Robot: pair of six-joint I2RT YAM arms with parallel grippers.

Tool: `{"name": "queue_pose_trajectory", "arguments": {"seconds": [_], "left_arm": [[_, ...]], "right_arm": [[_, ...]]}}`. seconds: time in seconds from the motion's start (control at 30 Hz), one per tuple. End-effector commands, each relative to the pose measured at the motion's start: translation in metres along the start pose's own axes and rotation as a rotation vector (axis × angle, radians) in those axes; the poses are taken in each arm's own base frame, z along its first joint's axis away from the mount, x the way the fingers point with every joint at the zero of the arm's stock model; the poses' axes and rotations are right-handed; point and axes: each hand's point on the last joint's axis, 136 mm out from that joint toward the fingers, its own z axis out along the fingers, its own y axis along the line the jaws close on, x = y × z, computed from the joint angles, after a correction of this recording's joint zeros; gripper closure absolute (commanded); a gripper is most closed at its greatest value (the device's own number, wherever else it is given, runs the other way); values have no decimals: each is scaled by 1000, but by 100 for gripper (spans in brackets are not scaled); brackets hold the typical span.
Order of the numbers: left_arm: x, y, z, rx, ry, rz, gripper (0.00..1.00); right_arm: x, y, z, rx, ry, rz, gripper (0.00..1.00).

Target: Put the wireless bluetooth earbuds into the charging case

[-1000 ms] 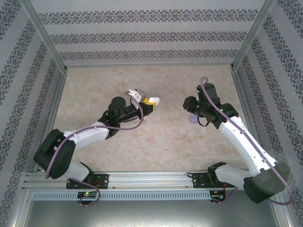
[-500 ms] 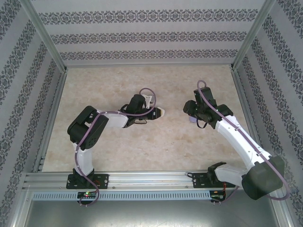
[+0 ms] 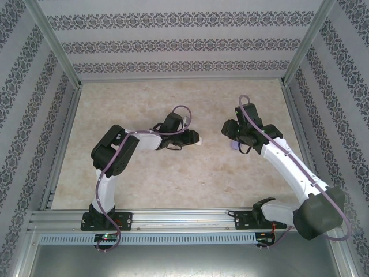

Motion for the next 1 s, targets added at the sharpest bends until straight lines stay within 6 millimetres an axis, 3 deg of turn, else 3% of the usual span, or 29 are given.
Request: {"name": "queue_pose_trajectory", "arguments": {"seconds": [0.0,0.17,0.27,0.3,0.33,0.47,0.63,0.77,0.83,0.97], "left_arm": [[6,25,-3,-87,39,-79,49],[-9,20,-26,-116,4,-53,31],[-23,12,-49,-141,-32,-18,25],[-29,7,-60,-147,-50,3,23],[-34,3,-68,-153,-65,19,22],[-60,-23,-122,-183,-169,113,17],[-89,-46,-207,-302,-378,260,14],[-101,-46,-273,-444,-585,402,13],[-101,-43,-308,-527,-714,497,0],[-89,-19,-354,-710,-870,619,1]], "right_arm": [[-14,9,-10,-26,-36,-5,49],[-19,12,-21,-41,-54,-8,37],[-25,10,-30,-33,-83,-13,17],[-27,8,-33,-23,-95,-14,5],[-31,5,-36,-18,-112,-13,2],[-46,-4,-48,7,-179,-29,2],[-77,-28,-68,165,-339,-106,2],[-101,-54,-69,310,-475,-148,2],[-109,-67,-60,358,-524,-166,2],[-112,-90,-37,431,-538,-245,2]]}}
